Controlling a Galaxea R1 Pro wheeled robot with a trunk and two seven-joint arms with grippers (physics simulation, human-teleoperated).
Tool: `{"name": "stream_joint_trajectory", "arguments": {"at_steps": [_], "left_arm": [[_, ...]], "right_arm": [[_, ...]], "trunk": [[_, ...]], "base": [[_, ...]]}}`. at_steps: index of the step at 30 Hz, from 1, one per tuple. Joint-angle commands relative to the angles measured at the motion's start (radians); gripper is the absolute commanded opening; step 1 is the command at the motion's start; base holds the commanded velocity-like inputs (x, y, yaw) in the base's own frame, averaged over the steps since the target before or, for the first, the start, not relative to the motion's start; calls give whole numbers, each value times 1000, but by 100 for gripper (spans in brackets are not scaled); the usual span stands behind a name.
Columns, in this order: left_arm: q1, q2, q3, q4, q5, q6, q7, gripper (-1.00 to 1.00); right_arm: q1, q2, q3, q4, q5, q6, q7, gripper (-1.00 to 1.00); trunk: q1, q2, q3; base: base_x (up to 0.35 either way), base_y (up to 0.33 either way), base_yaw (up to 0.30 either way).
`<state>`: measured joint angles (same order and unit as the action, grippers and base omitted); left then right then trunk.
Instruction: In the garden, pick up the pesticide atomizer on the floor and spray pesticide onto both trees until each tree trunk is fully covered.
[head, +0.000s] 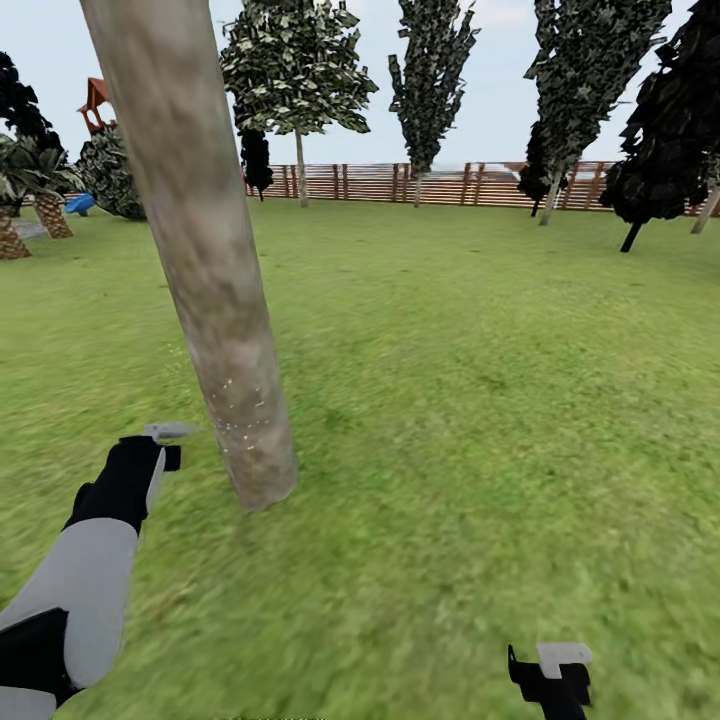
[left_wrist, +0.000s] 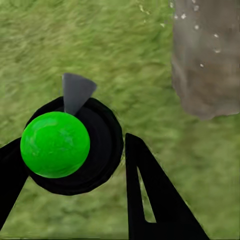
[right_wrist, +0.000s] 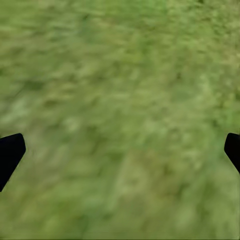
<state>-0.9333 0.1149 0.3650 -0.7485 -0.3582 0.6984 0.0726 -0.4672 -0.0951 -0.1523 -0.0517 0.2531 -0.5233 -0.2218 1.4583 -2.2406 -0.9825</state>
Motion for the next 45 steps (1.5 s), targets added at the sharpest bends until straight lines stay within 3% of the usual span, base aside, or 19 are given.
{"name": "stream_joint_trajectory", "arguments": {"at_steps": [1, 3, 5, 8, 11, 15, 19, 21, 34, 45], "left_arm": [[1, 6, -1, 1, 8, 4, 1, -100], [6, 2, -15, 7, 7, 5, -18, -100], [4, -10, -59, 8, 8, 6, -28, -100], [5, -70, -127, 10, 8, 7, -35, -100], [-3, -84, -139, 11, 9, 12, -37, -100], [-35, -62, -137, 10, 10, 52, -48, -100], [-49, 28, -135, 3, 7, 66, -166, -100], [-48, 38, -139, -2, 5, 72, -189, -100], [-58, 27, -155, -12, 8, 75, -200, -100], [-58, 26, -153, -19, 8, 75, -200, -100]], "right_arm": [[-1, 0, -7, 1, 11, -3, -4, 100], [-1, 0, -7, 1, 11, -3, -4, 100], [-1, 0, -7, 1, 11, -3, -4, 100], [-1, -2, -7, 1, 11, -3, -4, 100], [-1, -4, -7, 1, 11, -3, -4, 100], [-1, -5, -7, 1, 11, -3, -4, 100], [-1, -5, -7, 1, 11, -3, -4, 100], [-1, -5, -7, 1, 11, -3, -4, 100], [-1, -5, -7, 1, 11, -3, -4, 100], [-1, -3, -7, 1, 11, -3, -4, 100]], "trunk": [[0, 0, -1], [0, 0, -1], [0, 0, -1], [0, 0, -1], [0, 0, -1], [0, 0, -1], [0, 0, -1], [0, 0, -1], [0, 0, -1], [0, 0, -1]], "base": [[0, 0, 265], [0, 0, 147], [0, 0, 37], [0, 0, 9], [0, 0, 1], [0, 0, 0], [0, 0, 0], [0, 0, 0], [128, -179, 10], [90, -265, 239]]}}
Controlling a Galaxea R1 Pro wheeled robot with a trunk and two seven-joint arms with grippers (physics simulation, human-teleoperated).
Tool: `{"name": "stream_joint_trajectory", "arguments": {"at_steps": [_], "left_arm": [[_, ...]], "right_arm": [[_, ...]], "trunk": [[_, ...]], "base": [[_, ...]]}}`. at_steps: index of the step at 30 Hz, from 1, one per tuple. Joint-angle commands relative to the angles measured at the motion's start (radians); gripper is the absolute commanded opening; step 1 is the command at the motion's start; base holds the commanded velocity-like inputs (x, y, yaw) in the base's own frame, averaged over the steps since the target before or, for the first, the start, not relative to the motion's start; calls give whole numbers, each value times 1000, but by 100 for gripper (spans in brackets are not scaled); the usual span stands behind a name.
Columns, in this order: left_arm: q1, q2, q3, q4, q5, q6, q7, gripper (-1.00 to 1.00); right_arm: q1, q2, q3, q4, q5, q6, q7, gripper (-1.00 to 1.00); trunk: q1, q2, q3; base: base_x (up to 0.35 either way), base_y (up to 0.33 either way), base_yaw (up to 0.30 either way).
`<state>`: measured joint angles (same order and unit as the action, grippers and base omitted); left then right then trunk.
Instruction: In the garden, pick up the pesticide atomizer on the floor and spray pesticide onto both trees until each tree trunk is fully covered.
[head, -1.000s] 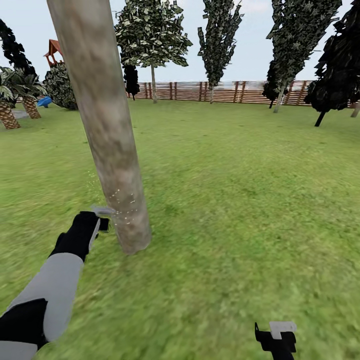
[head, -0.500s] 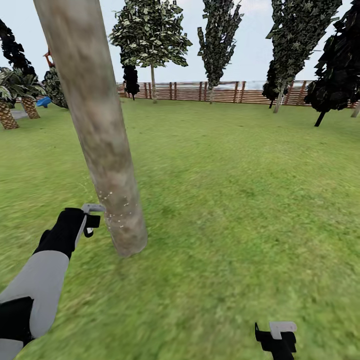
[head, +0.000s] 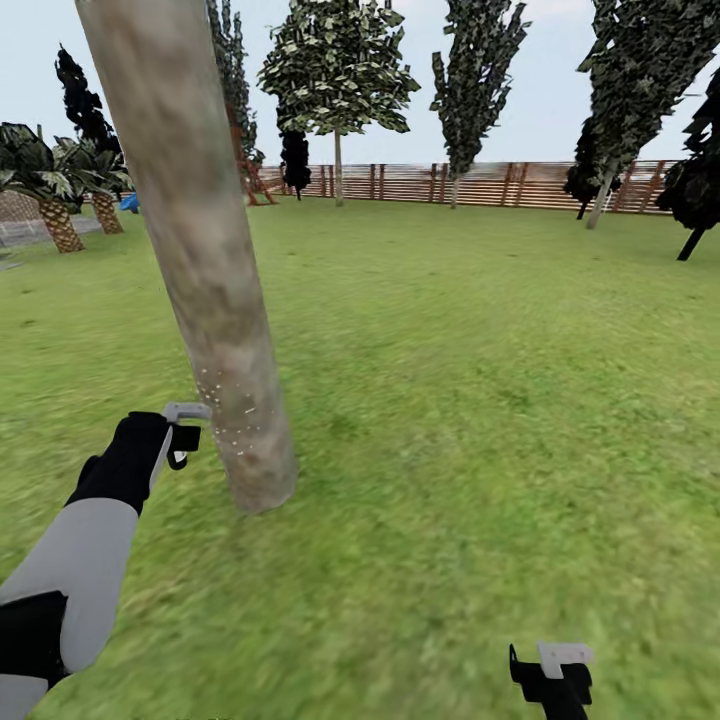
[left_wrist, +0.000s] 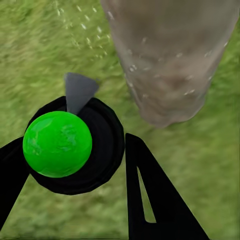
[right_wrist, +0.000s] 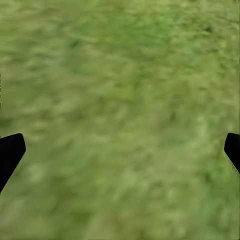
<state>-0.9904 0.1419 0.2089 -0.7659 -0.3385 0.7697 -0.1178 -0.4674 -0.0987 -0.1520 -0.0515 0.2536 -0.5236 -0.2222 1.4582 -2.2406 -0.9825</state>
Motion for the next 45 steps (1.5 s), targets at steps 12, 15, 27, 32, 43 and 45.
{"name": "stream_joint_trajectory", "arguments": {"at_steps": [12, 15, 27, 32, 43, 45], "left_arm": [[4, -1, 3, 0, -12, 3, -8, -100], [7, 1, 3, 0, -14, 3, -8, -100], [16, 12, 8, 2, -17, -1, 1, -100], [15, 8, 9, 2, -17, -1, 2, -100], [15, 7, 10, 1, -17, -1, 3, -100], [15, 7, 11, 0, -17, -1, 3, -100]], "right_arm": [[0, -1, -8, 1, 10, -3, -5, 100], [0, -1, -8, 1, 10, -3, -5, 100], [0, 1, -8, 1, 10, -3, -4, 100], [0, 1, -8, 1, 10, -3, -4, 100], [0, -1, -8, 1, 10, -3, -5, 100], [0, -1, -8, 1, 10, -3, -5, 100]], "trunk": [[0, 0, -1], [0, 0, -1], [0, 0, -1], [0, 0, -1], [0, 0, -1], [0, 0, -1]], "base": [[84, -267, 39], [55, -268, 0], [3, -270, 89], [56, -270, 274], [157, -260, 41], [160, -258, 0]]}}
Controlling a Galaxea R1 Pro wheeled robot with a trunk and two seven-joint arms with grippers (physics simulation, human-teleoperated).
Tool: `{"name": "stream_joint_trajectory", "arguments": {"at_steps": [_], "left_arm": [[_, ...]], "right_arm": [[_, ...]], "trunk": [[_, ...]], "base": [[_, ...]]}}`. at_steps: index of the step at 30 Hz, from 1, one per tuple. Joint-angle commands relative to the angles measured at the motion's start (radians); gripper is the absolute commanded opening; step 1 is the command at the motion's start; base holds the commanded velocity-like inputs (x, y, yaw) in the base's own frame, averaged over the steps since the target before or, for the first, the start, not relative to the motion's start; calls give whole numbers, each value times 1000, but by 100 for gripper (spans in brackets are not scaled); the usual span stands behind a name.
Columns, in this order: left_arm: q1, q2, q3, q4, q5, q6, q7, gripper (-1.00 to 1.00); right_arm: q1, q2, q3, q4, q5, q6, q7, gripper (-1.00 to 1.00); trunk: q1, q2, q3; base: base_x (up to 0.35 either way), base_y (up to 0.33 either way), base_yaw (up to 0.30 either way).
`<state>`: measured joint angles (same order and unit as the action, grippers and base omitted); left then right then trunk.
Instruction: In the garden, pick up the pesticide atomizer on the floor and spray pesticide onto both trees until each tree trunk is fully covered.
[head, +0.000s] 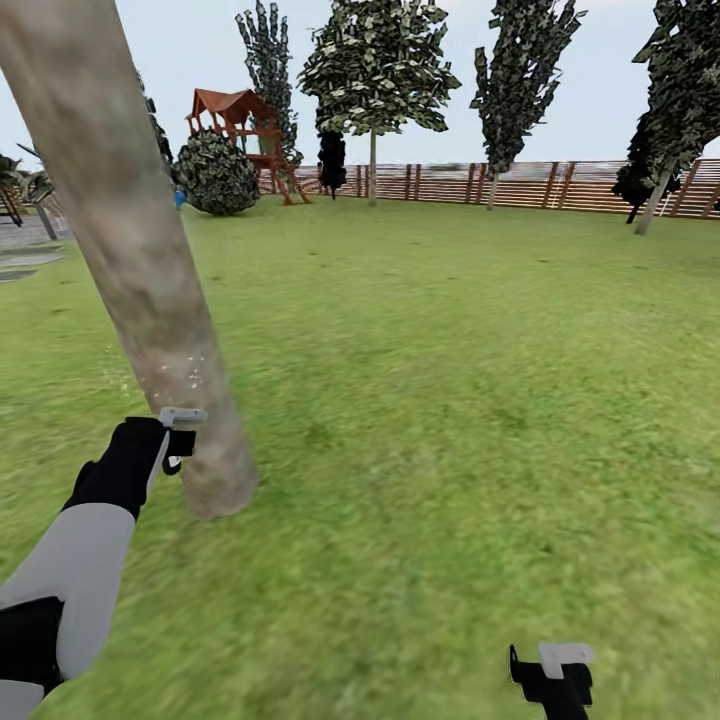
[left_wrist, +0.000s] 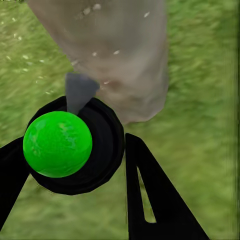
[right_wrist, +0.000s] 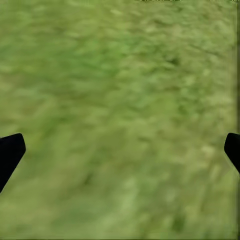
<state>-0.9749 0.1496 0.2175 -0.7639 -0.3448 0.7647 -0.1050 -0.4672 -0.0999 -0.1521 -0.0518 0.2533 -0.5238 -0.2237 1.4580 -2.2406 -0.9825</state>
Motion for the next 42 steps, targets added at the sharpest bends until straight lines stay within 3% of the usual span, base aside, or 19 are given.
{"name": "stream_joint_trajectory", "arguments": {"at_steps": [1, 10, 22, 27, 31, 35, 42], "left_arm": [[-1, 0, 3, -2, -11, 4, -10, -100], [-1, 8, 29, -3, -11, 4, 54, -100], [-1, 13, 29, -3, -14, 4, 65, -100], [-1, 12, 29, -3, -10, 4, 163, -100], [-1, 12, 31, -2, -9, 4, 186, -100], [13, 14, 102, 3, -10, -2, 187, -100], [83, -1, 110, 13, -4, -10, 188, -100]], "right_arm": [[-1, 0, -7, 1, 11, -2, -3, 100], [-1, 1, -7, 1, 11, -2, -3, 100], [-1, 3, -7, 1, 11, -2, -2, 100], [-1, 3, -7, 1, 11, -2, -2, 100], [-1, 3, -7, 1, 11, -2, -2, 100], [-1, 3, -7, 1, 11, -2, -2, 100], [-1, 5, -7, 1, 11, -2, -2, 100]], "trunk": [[0, 0, -1], [0, 0, -1], [0, 0, -1], [0, 0, -1], [0, 0, -1], [0, 0, -1], [0, 0, -1]], "base": [[157, -258, 0], [150, -258, 32], [143, -258, 267], [142, -258, 277], [142, -258, 277], [163, -251, 277], [172, -244, 240]]}}
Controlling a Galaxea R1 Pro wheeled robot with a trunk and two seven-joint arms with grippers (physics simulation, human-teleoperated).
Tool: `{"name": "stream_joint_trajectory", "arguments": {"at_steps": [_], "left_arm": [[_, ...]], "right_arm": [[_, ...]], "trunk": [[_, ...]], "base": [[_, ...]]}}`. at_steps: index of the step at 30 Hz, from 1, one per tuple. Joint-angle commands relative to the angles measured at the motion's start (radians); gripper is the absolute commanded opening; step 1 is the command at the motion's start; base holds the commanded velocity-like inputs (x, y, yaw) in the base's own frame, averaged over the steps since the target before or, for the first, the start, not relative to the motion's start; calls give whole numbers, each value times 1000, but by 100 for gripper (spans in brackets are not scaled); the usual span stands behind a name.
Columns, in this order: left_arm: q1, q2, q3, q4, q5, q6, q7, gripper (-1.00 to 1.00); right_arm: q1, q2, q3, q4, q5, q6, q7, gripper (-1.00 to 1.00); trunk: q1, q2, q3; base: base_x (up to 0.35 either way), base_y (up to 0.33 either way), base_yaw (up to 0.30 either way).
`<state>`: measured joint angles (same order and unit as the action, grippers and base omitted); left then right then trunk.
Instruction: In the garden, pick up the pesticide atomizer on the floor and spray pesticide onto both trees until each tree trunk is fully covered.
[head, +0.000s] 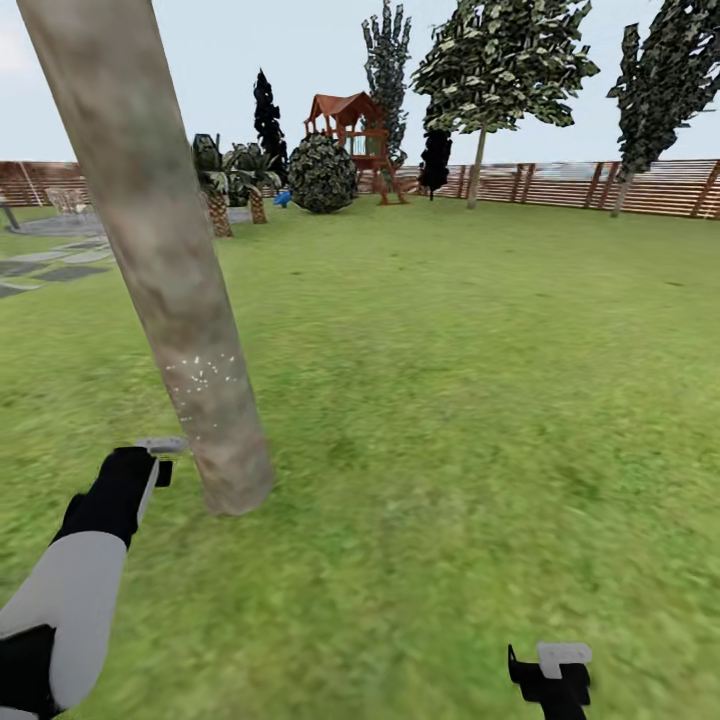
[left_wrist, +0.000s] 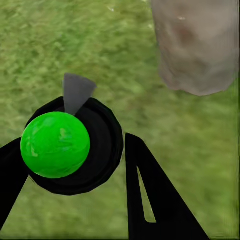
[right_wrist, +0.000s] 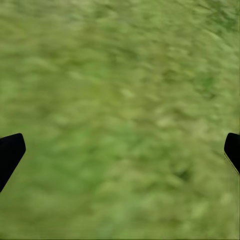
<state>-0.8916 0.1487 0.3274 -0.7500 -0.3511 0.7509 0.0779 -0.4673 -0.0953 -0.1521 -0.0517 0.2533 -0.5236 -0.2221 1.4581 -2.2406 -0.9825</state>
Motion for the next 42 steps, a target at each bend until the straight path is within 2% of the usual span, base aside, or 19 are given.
{"name": "stream_joint_trajectory", "arguments": {"at_steps": [1, 12, 15, 17, 21, 25, 35, 42], "left_arm": [[3, -4, 0, 0, 3, 4, 5, -100], [5, -7, 5, -13, 1, 4, 6, -100], [9, 0, 6, -12, -2, 1, 6, -100], [30, 3, 16, -10, -1, -26, 6, -100], [38, -7, 17, -6, 1, -43, 8, -100], [39, -10, 15, -6, 1, -44, 8, -100], [47, -9, 19, -2, -1, -46, 8, -100], [57, -7, 20, -6, 0, -47, 8, -100]], "right_arm": [[-1, 0, -7, 1, 11, -3, -3, 100], [-1, 0, -7, 1, 11, -3, -3, 100], [-1, 1, -7, 1, 11, -3, -3, 100], [-1, 2, -7, 1, 12, -3, -3, 100], [-1, 2, -7, 1, 12, -3, -3, 100], [-1, 2, -7, 1, 12, -3, -3, 100], [-1, 2, -7, 1, 12, -3, -3, 100], [-1, 2, -7, 1, 12, -3, -3, 100]], "trunk": [[0, 0, -1], [0, 0, -1], [0, 0, -1], [0, 0, -1], [0, 0, -1], [0, 0, -1], [0, 0, -1], [0, 0, -1]], "base": [[140, -248, 51], [114, -253, 12], [10, -272, 199], [2, -274, 265], [39, -274, 275], [103, -274, 217], [146, -270, 23], [150, -269, 258]]}}
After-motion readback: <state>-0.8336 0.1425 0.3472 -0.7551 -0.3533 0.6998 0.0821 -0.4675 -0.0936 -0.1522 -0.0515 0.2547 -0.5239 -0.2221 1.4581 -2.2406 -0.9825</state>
